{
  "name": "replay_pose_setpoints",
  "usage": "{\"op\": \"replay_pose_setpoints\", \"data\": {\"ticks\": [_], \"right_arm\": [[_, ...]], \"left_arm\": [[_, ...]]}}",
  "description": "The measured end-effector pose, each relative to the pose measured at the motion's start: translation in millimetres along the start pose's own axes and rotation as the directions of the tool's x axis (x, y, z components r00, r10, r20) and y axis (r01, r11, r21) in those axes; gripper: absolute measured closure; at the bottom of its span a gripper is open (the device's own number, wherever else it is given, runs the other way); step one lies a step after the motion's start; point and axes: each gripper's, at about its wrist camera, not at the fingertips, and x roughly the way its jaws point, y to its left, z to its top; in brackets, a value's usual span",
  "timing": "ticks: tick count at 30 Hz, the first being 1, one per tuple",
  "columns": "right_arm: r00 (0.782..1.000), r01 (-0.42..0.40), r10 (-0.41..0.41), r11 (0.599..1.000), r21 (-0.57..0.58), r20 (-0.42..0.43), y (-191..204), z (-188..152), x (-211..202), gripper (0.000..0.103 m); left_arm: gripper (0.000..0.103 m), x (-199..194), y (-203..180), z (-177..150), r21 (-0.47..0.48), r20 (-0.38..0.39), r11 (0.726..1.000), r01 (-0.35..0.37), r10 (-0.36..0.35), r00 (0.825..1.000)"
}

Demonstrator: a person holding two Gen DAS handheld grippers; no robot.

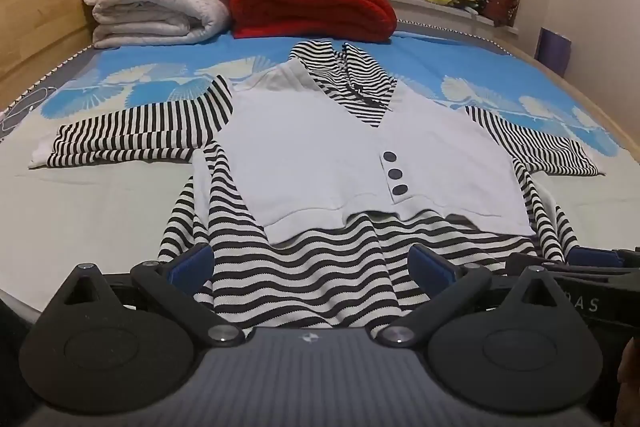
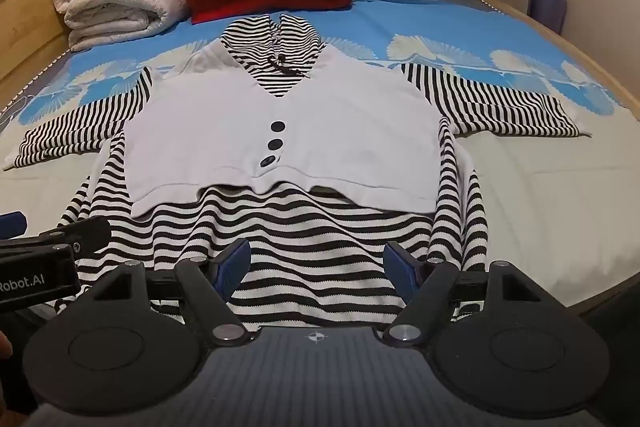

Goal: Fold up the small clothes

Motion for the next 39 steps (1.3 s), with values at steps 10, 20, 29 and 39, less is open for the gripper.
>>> {"op": "replay_pose_setpoints", "data": {"ticks": [10,20,29,39], "right_arm": [[1.0,-0.004,0.004,1.0,0.001,-0.001,-1,1,1,0.029],[1.0,-0.003,0.003,1.0,0.002,0.003,0,2,2,0.029],[0.995,0.103,-0.103,0.991,0.09,-0.004,-31,17,18,0.029],[0.954,0.287,-0.253,0.927,0.243,-0.163,-87,10,68,0.041]], "left_arm": [[0.0,2,0,0,-0.002,-0.006,1.0,0.005,-0.005,1.0],[0.0,4,0,-1,-0.007,-0.014,1.0,0.004,-0.005,1.0],[0.001,54,30,5,-0.041,-0.134,0.992,-0.12,0.114,0.984],[0.065,107,71,-11,-0.059,-0.31,0.968,-0.246,0.216,0.926]]}}
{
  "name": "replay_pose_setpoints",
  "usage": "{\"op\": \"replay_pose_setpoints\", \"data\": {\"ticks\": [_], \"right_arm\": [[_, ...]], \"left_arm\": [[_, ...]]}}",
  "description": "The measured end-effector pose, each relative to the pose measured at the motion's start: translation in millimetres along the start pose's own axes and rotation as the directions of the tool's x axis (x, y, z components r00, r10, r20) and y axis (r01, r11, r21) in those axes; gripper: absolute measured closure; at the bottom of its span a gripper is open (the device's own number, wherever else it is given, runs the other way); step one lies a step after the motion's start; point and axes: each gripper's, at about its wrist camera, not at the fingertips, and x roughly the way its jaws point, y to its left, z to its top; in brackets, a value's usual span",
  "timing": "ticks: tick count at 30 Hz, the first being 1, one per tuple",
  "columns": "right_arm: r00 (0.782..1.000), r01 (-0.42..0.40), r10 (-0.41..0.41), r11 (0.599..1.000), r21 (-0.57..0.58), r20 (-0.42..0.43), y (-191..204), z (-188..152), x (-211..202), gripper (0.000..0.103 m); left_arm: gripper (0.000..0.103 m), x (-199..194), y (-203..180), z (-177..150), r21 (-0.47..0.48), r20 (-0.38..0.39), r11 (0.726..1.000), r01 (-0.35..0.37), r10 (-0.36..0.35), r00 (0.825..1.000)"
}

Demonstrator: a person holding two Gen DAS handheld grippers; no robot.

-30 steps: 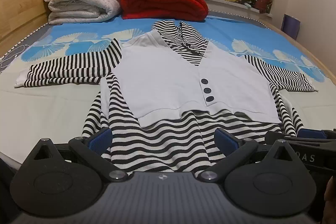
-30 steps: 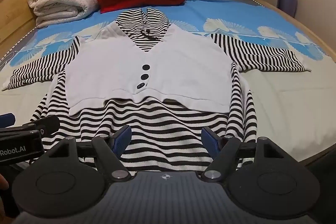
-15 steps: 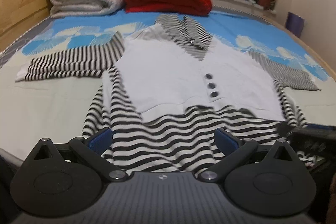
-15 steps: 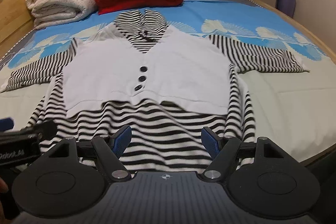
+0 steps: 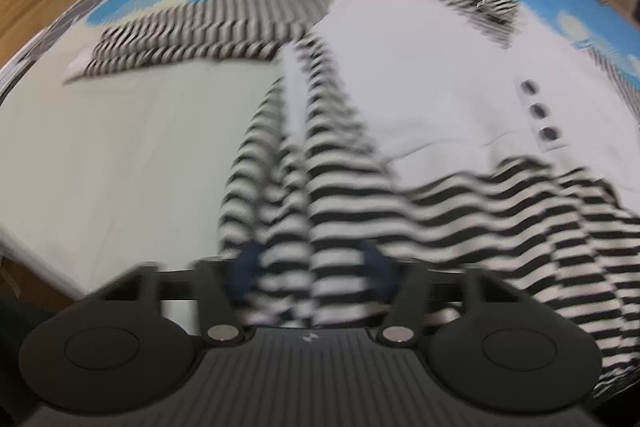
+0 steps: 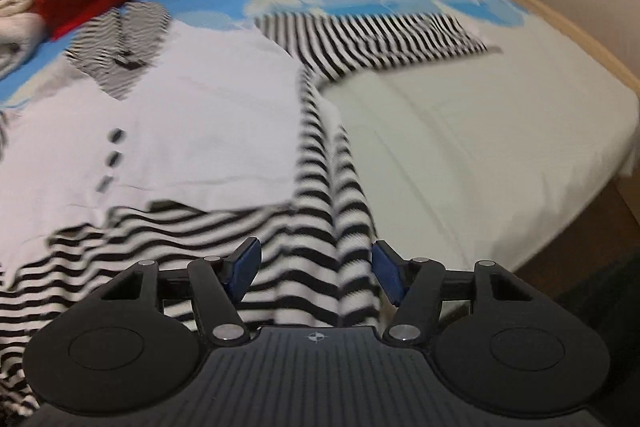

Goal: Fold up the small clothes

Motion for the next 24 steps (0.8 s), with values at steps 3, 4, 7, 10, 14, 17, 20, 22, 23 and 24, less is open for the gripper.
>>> {"op": "replay_pose_setpoints", "data": {"ticks": [3,4,7,10,14,17,20,22,23,24], "right_arm": [[0.999,0.026,-0.025,0.999,0.031,-0.043,-7,-5,13,0.053],[0.998,0.034,-0.032,0.998,0.046,-0.061,-10,-6,17,0.068],[0.995,0.05,-0.041,0.994,0.096,-0.089,-24,-8,21,0.092],[0.991,0.107,-0.096,0.987,0.12,-0.095,-36,-8,19,0.093],[0.993,0.116,-0.111,0.987,0.115,-0.048,-35,-5,7,0.086],[0.994,0.052,-0.056,0.998,0.048,0.09,-19,-2,-18,0.074],[0.994,-0.054,0.054,0.998,-0.012,0.095,-5,-3,-19,0.057],[0.997,-0.07,0.07,0.998,-0.011,-0.024,-3,-8,0,0.057],[0.995,-0.031,0.029,0.999,-0.023,-0.092,-3,-13,10,0.059],[0.991,0.003,-0.007,0.999,-0.033,-0.133,-5,-16,18,0.06]], "left_arm": [[0.088,1,17,-6,-0.039,-0.034,0.999,-0.034,0.032,0.999],[0.088,0,20,-7,-0.039,-0.038,0.998,-0.045,0.044,0.998],[0.088,-3,24,-6,-0.038,-0.055,0.997,-0.069,0.067,0.996],[0.087,-10,20,-4,-0.033,-0.041,0.996,-0.086,0.085,0.996],[0.063,-42,1,3,0.013,0.13,1.0,-0.025,0.023,0.991],[0.053,-48,-15,2,0.081,0.145,0.992,0.097,-0.108,0.983],[0.053,-29,-20,-5,0.066,0.016,0.988,0.138,-0.14,0.99],[0.053,-12,-18,-10,0.055,-0.084,0.991,0.119,-0.114,0.99],[0.053,-13,-13,-10,0.034,-0.079,0.991,0.13,-0.127,0.989],[0.053,-16,-12,-7,0.028,-0.073,0.992,0.127,-0.125,0.99]]}}
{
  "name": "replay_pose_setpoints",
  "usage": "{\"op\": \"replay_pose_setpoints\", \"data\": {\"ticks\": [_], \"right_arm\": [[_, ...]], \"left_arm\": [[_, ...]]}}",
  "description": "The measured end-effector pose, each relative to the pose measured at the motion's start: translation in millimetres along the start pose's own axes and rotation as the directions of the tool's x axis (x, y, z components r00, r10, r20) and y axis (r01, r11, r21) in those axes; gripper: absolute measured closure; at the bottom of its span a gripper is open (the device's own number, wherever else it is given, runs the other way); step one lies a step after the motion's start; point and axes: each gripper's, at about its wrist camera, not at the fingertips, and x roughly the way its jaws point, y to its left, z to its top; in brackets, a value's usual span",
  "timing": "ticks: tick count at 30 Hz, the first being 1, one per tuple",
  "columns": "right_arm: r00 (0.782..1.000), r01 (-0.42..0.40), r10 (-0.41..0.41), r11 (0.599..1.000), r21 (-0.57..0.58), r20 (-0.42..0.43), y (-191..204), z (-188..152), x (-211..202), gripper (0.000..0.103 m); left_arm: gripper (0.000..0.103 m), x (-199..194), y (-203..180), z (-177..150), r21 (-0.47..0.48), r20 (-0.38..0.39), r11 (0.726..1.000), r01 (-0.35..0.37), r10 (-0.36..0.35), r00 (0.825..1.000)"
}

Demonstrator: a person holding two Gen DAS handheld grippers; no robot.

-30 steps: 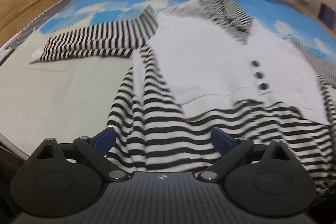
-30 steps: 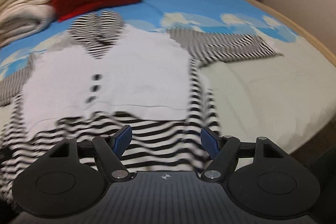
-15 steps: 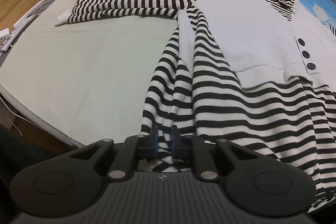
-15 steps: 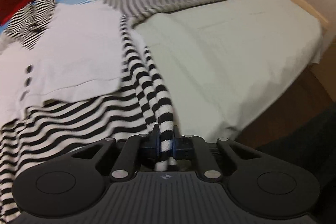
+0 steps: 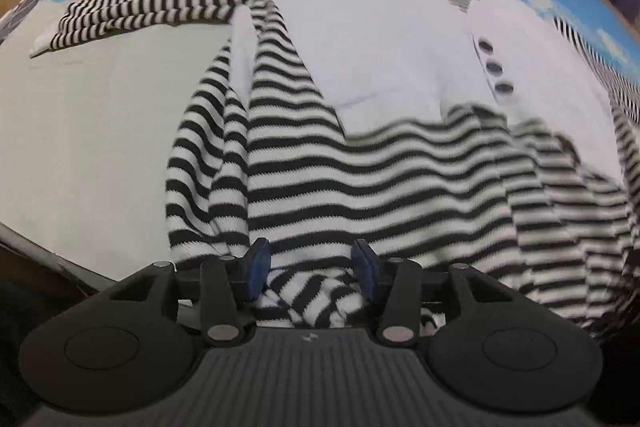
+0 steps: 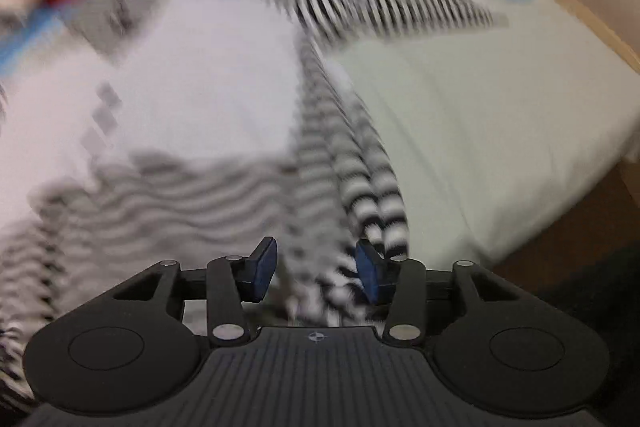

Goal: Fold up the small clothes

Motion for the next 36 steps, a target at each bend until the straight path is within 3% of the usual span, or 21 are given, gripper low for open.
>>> {"op": "replay_pose_setpoints", "data": {"ticks": [2,4,7,11,14,18,19,22,23,24,25,27,29,31,33,35,36], "right_arm": [[1.0,-0.002,0.002,1.0,0.016,0.005,-1,3,0,0.061],[0.997,-0.038,0.037,0.999,0.019,0.066,0,9,-13,0.06],[0.982,-0.066,0.068,0.998,-0.019,0.175,6,13,-34,0.059],[0.959,-0.13,0.139,0.99,-0.053,0.248,12,25,-59,0.058],[0.929,-0.179,0.203,0.978,-0.105,0.309,18,39,-86,0.058],[0.862,-0.238,0.295,0.953,-0.185,0.412,22,77,-126,0.053],[0.841,-0.243,0.317,0.945,-0.217,0.439,24,90,-136,0.05],[0.796,-0.278,0.388,0.916,-0.288,0.465,30,127,-147,0.048],[0.785,-0.286,0.407,0.907,-0.309,0.467,32,139,-145,0.048],[0.779,-0.286,0.417,0.901,-0.326,0.468,36,151,-142,0.048],[0.777,-0.277,0.42,0.897,-0.345,0.469,40,160,-139,0.048],[0.774,-0.255,0.427,0.886,-0.388,0.468,50,179,-127,0.048],[0.774,-0.235,0.425,0.881,-0.41,0.47,60,193,-109,0.048],[0.76,-0.219,0.415,0.888,-0.404,0.5,70,200,-95,0.048],[0.751,-0.241,0.416,0.896,-0.374,0.513,73,200,-76,0.048],[0.803,-0.229,0.375,0.912,-0.341,0.463,87,207,-60,0.058],[0.804,-0.246,0.377,0.915,-0.321,0.459,91,210,-57,0.058]], "left_arm": [[0.052,-11,-1,5,0.012,0.057,1.0,-0.008,0.007,0.998],[0.051,-26,-2,13,0.015,0.128,1.0,-0.004,0.002,0.992],[0.038,-52,3,36,-0.007,0.206,0.999,0.033,-0.031,0.978],[0.036,-87,13,96,0.046,0.348,0.998,0.037,-0.051,0.936],[0.036,-93,33,147,0.086,0.412,0.993,0.081,-0.109,0.905],[0.041,-70,66,199,0.124,0.506,0.992,0.03,-0.089,0.858],[0.044,-60,74,205,0.116,0.507,0.993,0.02,-0.076,0.859],[0.049,-13,110,213,0.031,0.463,1.0,0.0,-0.014,0.886],[0.055,2,119,212,0.015,0.427,1.0,-0.004,-0.003,0.904],[0.065,21,129,219,-0.006,0.309,0.999,-0.036,0.036,0.95],[0.077,29,139,222,-0.054,0.266,0.997,-0.054,0.066,0.962],[0.077,31,166,230,-0.196,0.295,0.98,-0.041,0.099,0.951],[0.077,36,188,235,-0.272,0.304,0.962,-0.037,0.122,0.945],[0.077,44,215,235,-0.353,0.272,0.935,-0.042,0.145,0.951],[0.077,54,244,235,-0.455,0.228,0.89,-0.013,0.131,0.965],[0.077,61,264,232,-0.539,0.197,0.842,0.002,0.123,0.973],[0.077,67,277,232,-0.589,0.183,0.808,0.012,0.119,0.976]]}}
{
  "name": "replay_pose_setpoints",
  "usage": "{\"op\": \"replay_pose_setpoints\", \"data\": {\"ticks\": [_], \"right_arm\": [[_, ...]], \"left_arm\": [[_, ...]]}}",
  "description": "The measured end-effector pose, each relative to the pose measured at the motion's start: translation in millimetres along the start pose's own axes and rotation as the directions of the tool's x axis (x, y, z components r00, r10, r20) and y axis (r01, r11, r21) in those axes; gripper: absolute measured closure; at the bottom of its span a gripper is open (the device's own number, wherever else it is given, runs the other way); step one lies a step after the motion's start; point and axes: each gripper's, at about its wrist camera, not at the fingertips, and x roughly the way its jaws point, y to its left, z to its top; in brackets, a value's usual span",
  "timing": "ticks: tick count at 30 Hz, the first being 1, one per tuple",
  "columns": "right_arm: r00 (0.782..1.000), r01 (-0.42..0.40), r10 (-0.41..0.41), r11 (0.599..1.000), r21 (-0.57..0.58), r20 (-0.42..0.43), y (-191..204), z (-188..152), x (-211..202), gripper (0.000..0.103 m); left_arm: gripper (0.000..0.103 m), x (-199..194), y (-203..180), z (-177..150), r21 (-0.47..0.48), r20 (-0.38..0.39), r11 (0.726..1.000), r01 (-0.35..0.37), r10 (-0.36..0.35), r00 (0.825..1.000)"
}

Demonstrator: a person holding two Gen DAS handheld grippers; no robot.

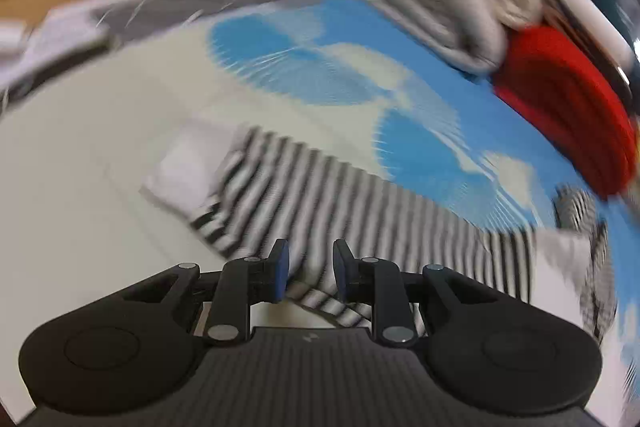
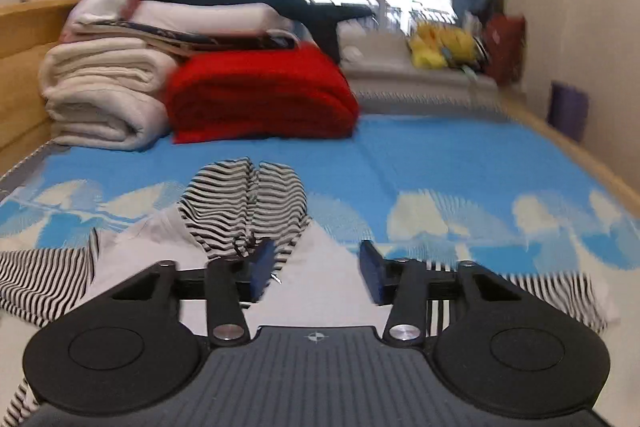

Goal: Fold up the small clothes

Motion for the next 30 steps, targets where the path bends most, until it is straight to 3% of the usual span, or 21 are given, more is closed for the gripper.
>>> {"op": "replay_pose_setpoints", "data": {"ticks": [3,5,9,12,15,16,17,19,22,24,26,28,30], "right_arm": [[0.999,-0.049,0.049,0.999,0.009,0.001,7,9,12,0.059],[0.998,-0.056,0.056,0.998,-0.002,-0.002,11,10,16,0.059],[0.995,-0.093,0.094,0.996,0.012,-0.033,18,11,27,0.059],[0.993,-0.103,0.104,0.994,0.018,-0.05,20,11,31,0.06],[0.992,-0.107,0.109,0.994,0.031,-0.059,19,10,32,0.06],[0.993,-0.101,0.102,0.994,0.029,-0.065,19,8,33,0.06],[0.993,-0.091,0.092,0.996,0.026,-0.072,19,7,33,0.06],[0.992,-0.085,0.088,0.996,0.032,-0.086,17,4,34,0.06],[0.992,-0.066,0.069,0.997,0.035,-0.102,14,1,34,0.06],[0.991,-0.045,0.048,0.999,0.03,-0.122,11,-2,35,0.062],[0.988,-0.024,0.03,0.999,0.04,-0.154,8,-5,37,0.063],[0.984,-0.028,0.04,0.997,0.073,-0.175,4,-6,38,0.063],[0.981,-0.023,0.038,0.996,0.084,-0.189,4,-9,39,0.063]], "left_arm": [[0.07,12,35,11,-0.132,-0.035,0.991,0.003,-0.008,0.999],[0.055,20,54,15,-0.213,-0.065,0.977,-0.006,-0.009,0.998],[0.055,31,76,16,-0.321,-0.097,0.945,-0.06,0.03,0.995],[0.055,35,84,20,-0.358,-0.072,0.931,-0.075,0.052,0.996],[0.064,36,80,21,-0.33,-0.059,0.94,-0.087,0.071,0.996],[0.085,36,77,21,-0.311,-0.057,0.945,-0.097,0.083,0.995],[0.094,36,74,21,-0.303,-0.056,0.948,-0.099,0.086,0.995],[0.095,24,61,22,-0.272,-0.015,0.955,-0.122,0.123,0.992],[0.096,0,16,27,-0.131,0.085,0.985,-0.114,0.126,0.988],[0.096,-27,-25,23,-0.039,0.147,0.999,-0.024,0.029,0.989],[0.096,-54,-67,12,0.033,0.167,0.994,0.101,-0.105,0.98],[0.096,-86,-116,-7,0.133,0.166,0.959,0.251,-0.271,0.948],[0.096,-111,-170,-37,0.25,0.076,0.861,0.442,-0.473,0.878]]}}
